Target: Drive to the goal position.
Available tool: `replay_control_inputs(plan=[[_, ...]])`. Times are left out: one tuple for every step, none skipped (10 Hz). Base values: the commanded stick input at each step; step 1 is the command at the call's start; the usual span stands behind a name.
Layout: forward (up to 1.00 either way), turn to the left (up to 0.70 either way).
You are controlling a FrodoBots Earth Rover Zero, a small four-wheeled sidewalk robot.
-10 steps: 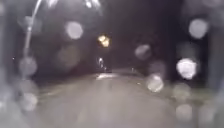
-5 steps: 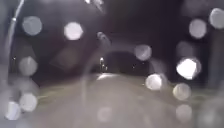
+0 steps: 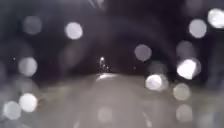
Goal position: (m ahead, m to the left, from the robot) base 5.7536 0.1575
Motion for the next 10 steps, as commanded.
replay_control_inputs(plan=[[1.0,0.08],[1.0,0.05],[1.0,0.04],[1.0,0.03],[1.0,0.02],[1.0,0.02],[1.0,0.03],[1.0,0.09],[1.0,0.19],[1.0,0.22]])
